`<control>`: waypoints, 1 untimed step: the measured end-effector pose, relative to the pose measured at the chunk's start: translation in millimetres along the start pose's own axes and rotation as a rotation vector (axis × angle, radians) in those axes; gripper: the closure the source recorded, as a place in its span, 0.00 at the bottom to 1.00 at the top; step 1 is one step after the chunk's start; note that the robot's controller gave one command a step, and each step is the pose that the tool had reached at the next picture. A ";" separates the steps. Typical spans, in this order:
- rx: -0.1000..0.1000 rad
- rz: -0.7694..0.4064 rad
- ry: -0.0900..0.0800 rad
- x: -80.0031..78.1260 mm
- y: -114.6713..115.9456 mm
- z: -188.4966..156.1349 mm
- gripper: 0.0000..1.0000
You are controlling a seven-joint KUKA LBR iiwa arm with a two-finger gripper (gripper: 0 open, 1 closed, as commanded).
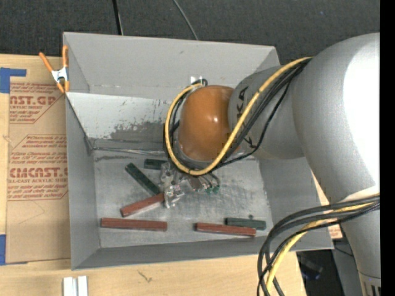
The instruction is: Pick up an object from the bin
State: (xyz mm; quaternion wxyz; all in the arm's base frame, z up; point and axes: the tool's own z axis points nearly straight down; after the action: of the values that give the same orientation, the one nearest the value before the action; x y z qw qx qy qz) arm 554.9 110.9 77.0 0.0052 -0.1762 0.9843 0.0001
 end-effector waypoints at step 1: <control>0.000 0.000 0.003 -0.3 -0.1 -1.4 1.00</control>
Offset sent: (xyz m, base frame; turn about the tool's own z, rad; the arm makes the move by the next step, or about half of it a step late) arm 0.0000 0.0000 0.0166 0.0000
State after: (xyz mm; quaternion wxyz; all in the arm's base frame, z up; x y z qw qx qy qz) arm 555.2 110.9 78.4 0.0038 -0.1763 0.9843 -0.0001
